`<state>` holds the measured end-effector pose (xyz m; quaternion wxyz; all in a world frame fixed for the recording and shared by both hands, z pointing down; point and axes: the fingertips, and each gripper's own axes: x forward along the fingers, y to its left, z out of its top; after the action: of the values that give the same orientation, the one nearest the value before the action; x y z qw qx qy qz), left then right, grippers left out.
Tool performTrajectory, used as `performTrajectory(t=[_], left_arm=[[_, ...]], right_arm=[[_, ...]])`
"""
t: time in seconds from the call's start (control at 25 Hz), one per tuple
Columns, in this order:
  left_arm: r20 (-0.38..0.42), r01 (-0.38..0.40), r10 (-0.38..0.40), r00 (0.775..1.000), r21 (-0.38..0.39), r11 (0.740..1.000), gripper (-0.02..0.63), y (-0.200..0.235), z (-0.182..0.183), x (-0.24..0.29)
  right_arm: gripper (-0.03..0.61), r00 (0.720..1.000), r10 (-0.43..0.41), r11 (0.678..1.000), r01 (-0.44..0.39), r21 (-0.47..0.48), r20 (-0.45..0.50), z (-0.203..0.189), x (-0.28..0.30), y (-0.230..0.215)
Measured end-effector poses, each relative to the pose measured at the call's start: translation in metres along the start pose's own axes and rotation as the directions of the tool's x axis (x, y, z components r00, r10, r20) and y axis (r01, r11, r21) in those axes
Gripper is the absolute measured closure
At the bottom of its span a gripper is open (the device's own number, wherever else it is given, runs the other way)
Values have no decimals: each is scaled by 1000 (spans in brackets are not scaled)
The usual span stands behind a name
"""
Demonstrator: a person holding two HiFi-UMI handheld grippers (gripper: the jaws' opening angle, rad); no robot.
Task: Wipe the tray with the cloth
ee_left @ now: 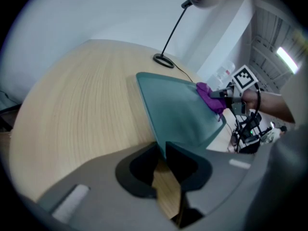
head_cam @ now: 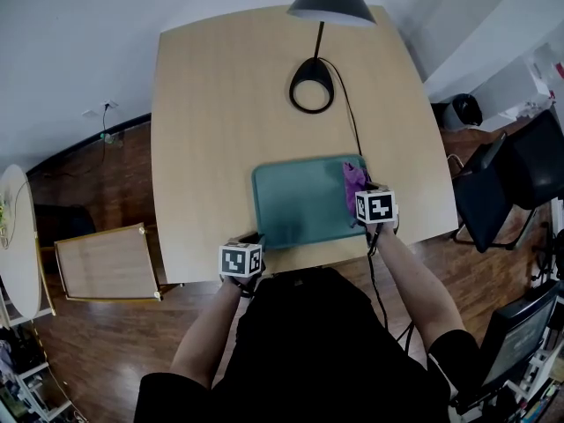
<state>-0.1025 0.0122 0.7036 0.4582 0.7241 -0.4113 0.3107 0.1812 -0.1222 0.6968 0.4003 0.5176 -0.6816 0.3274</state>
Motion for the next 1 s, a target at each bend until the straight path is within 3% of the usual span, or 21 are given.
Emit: performTrajectory(t=[0.16,0.32,0.56,0.76,0.84,1.0], left_arm=[[2,-39,39,999,-3,999,535,3,4,-6],[4,-33,33,999,-3,999,534,-2,5,-8],[50,38,-37,998,-30,999,534,-4,5,-7],[67,75,-72,995,-35,997,534,-1,5,-7],[61,62,-60,996,-36,997,534,1,5,-9],[47,42,-41,998,-37,998,534,5,4,-10]], right_arm=[[515,990,138,990,-138,-17,-31,-2,5,73],[515,965,256,960,-261,-100,-62,-3,4,160],[515,882,451,886,-461,-53,-135,-10,4,272],[515,827,545,837,-547,27,-136,-6,8,307],[515,835,533,843,-537,10,-132,-4,7,298],[515,902,421,900,-428,-78,-94,-4,0,248]])
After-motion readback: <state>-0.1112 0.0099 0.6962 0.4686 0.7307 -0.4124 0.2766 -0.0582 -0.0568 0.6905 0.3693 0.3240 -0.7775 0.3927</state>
